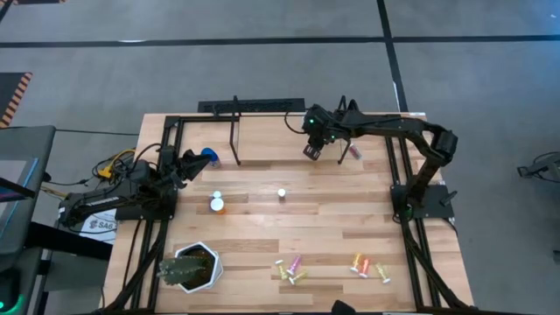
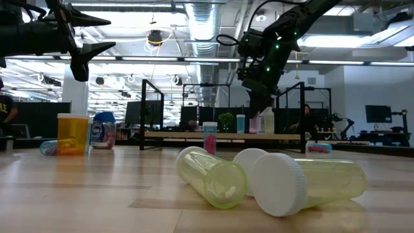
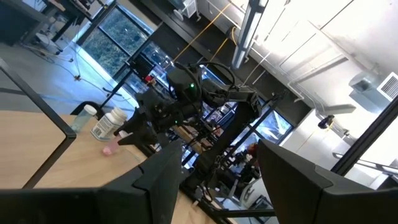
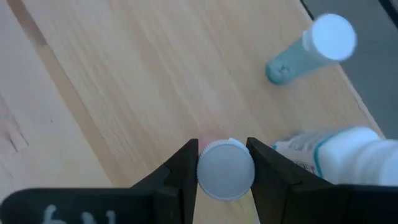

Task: Pick and place medicine bottles onto shelf by color
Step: Put the pink pill bottle on the shelf, then put the transparent bottle on the shelf

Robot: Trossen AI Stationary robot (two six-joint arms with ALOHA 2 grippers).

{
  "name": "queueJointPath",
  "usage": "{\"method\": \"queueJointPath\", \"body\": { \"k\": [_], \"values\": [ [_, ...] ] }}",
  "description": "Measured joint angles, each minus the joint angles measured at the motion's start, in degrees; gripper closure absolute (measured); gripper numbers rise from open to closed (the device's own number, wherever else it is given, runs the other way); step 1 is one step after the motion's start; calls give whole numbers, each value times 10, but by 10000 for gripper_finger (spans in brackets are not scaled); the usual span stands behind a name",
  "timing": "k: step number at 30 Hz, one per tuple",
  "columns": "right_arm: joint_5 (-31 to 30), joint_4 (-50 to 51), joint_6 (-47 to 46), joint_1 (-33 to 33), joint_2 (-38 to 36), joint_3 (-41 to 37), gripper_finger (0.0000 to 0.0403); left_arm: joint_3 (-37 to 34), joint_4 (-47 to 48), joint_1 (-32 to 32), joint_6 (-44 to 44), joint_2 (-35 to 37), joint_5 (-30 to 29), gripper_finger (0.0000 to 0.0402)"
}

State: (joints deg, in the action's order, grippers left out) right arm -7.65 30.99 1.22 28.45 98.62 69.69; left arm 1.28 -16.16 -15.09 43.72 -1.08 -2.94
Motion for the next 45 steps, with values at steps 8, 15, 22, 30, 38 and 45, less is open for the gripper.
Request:
{"method": "queueJointPath", "body": {
  "k": [8, 15, 22, 30, 38, 45],
  "values": [
    [0, -2, 6, 2, 9, 3, 265, 0, 2, 0, 0, 0, 1, 203],
    [0, 4, 9, -3, 11, 27, 248, 0, 3, 0, 0, 0, 1, 203],
    [0, 21, 23, -3, 11, 46, 200, 0, 5, 0, 0, 0, 1, 203],
    [0, 79, 23, -4, 11, 104, 180, 0, 3, 0, -27, 0, 1, 203],
    [0, 201, 21, -9, 9, 221, 184, 36, 16, 0, -113, 0, 28, 203],
    [0, 270, 3, -33, -18, 231, 184, 146, 216, 0, -129, -70, 19, 203]
  ]
}}
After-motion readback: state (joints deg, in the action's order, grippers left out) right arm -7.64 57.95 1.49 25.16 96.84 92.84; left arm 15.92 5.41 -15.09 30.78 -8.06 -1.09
